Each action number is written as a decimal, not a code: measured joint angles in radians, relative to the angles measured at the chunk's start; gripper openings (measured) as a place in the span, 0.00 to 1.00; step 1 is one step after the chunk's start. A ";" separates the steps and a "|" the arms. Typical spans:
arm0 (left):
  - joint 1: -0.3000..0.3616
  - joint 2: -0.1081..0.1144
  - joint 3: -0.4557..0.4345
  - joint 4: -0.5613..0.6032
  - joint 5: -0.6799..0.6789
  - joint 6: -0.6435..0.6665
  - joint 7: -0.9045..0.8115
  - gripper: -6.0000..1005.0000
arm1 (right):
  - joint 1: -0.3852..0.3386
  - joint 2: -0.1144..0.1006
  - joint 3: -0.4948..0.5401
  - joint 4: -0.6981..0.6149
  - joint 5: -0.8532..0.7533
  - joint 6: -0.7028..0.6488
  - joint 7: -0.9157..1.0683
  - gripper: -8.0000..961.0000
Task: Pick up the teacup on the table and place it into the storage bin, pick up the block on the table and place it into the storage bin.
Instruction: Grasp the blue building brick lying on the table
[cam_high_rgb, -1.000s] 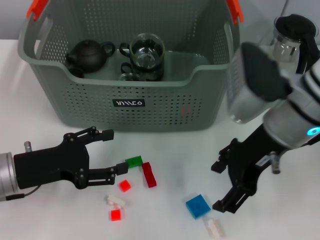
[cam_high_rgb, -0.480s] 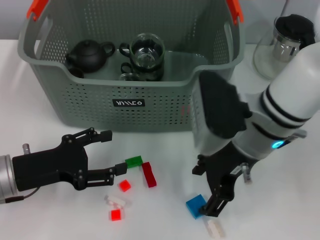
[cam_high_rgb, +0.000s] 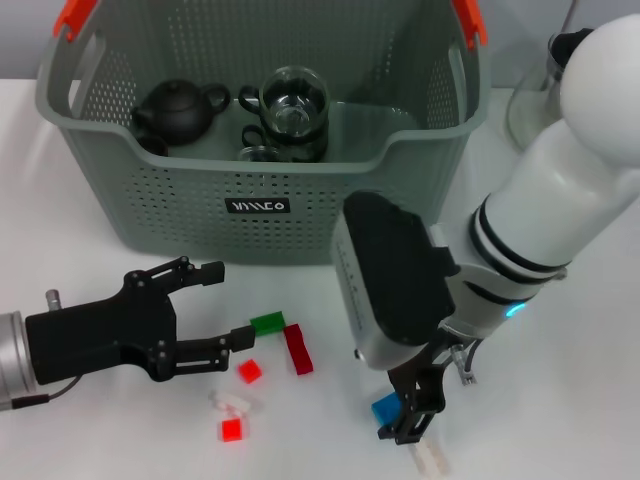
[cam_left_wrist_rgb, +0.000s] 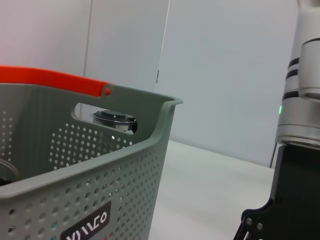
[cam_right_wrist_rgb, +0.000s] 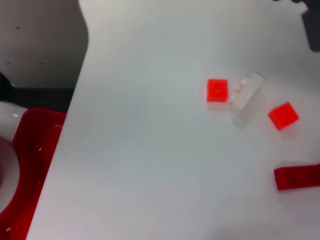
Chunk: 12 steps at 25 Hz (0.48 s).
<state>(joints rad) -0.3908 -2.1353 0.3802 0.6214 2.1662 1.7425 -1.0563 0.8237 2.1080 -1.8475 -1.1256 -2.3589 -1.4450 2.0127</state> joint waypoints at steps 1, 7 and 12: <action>0.000 0.000 -0.003 -0.001 0.000 0.000 0.000 0.90 | 0.006 0.001 -0.010 -0.001 0.000 0.002 -0.003 0.98; 0.000 -0.002 -0.010 -0.003 -0.002 -0.010 -0.013 0.90 | 0.032 0.000 -0.071 -0.004 -0.001 0.017 -0.018 0.98; 0.002 -0.002 -0.025 -0.005 -0.003 -0.012 -0.016 0.90 | 0.040 0.001 -0.086 -0.005 -0.001 0.019 -0.033 0.98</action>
<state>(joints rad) -0.3890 -2.1369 0.3556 0.6162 2.1632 1.7301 -1.0720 0.8632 2.1090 -1.9339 -1.1304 -2.3601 -1.4260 1.9793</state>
